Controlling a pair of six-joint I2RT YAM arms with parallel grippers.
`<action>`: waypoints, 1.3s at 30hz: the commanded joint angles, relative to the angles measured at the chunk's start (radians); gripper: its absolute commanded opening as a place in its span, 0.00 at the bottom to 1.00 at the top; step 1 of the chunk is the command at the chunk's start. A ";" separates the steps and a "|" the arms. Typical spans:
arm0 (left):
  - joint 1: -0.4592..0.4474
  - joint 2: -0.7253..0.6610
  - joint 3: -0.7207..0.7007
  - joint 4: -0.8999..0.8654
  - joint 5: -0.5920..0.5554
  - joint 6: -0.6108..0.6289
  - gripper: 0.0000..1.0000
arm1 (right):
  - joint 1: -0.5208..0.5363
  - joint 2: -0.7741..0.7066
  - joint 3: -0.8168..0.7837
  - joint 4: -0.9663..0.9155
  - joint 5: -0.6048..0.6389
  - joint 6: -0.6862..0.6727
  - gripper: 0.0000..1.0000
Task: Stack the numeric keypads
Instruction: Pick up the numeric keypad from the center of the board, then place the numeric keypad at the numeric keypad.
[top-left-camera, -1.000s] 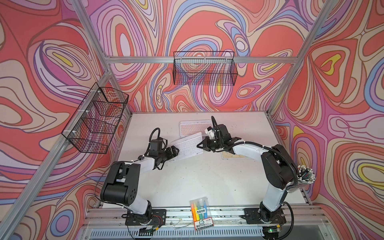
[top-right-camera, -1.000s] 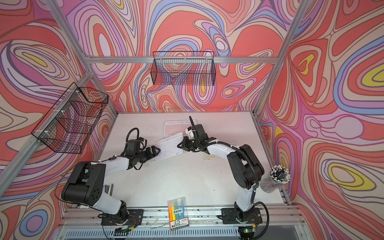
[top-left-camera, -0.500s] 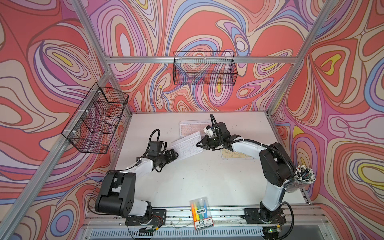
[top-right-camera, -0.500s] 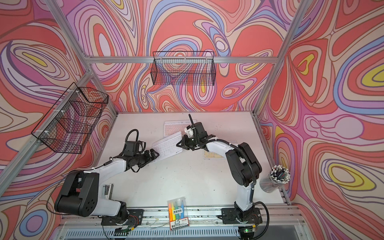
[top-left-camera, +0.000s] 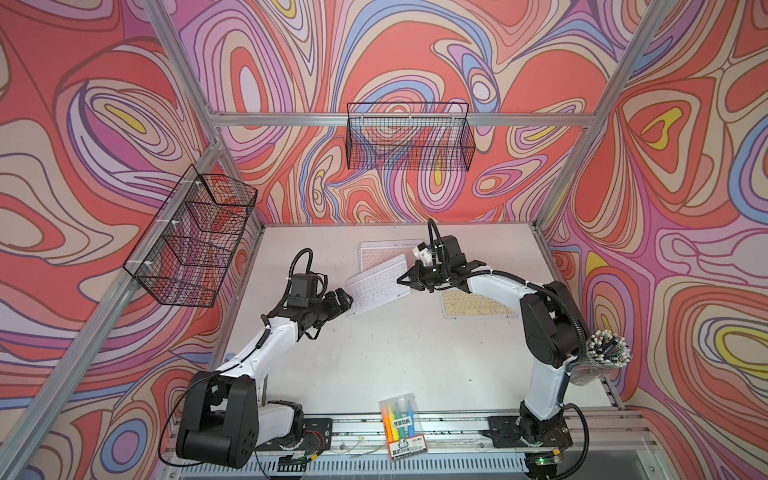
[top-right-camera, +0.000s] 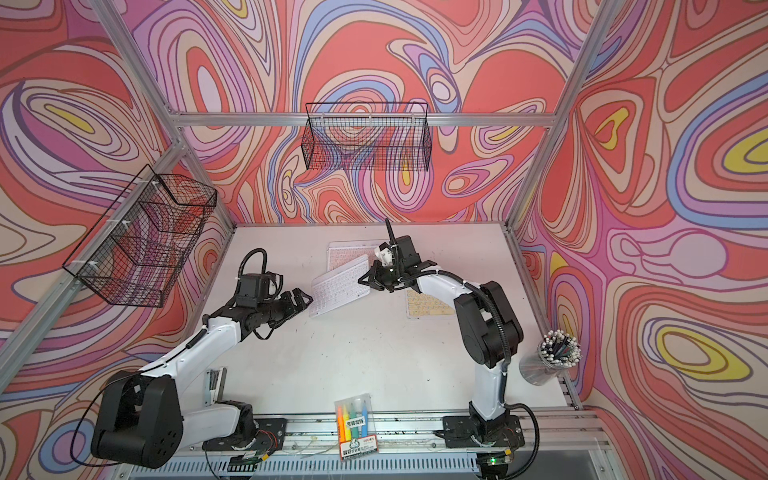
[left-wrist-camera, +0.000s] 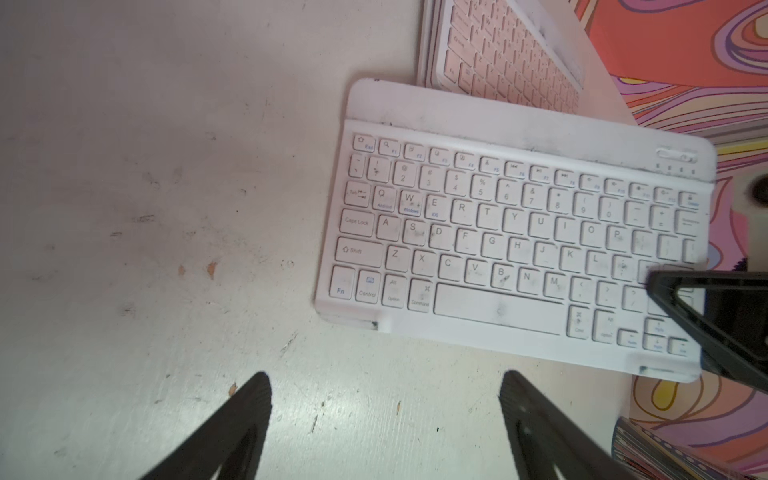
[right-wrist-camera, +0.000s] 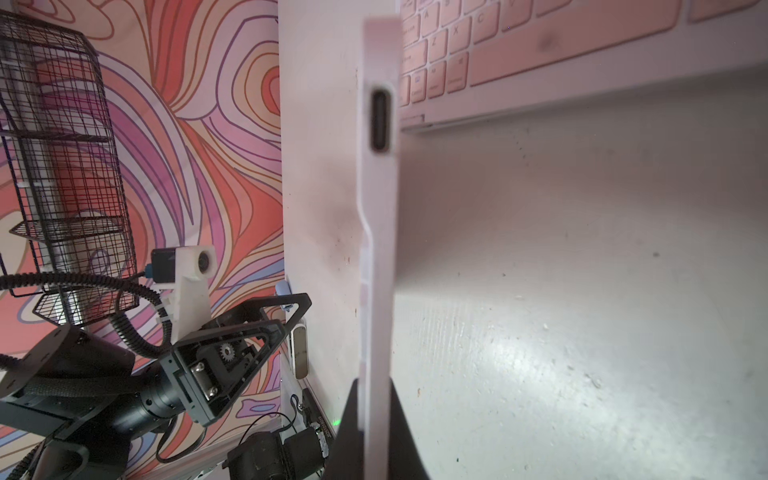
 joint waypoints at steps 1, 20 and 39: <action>0.007 -0.005 0.010 -0.033 0.015 -0.004 0.89 | -0.039 0.014 0.037 0.038 -0.051 -0.019 0.00; 0.007 0.013 -0.003 0.009 0.073 -0.013 0.89 | -0.197 0.214 0.297 0.076 -0.241 -0.002 0.00; 0.007 0.021 -0.014 0.014 0.080 -0.010 0.90 | -0.261 0.436 0.582 0.068 -0.415 0.062 0.00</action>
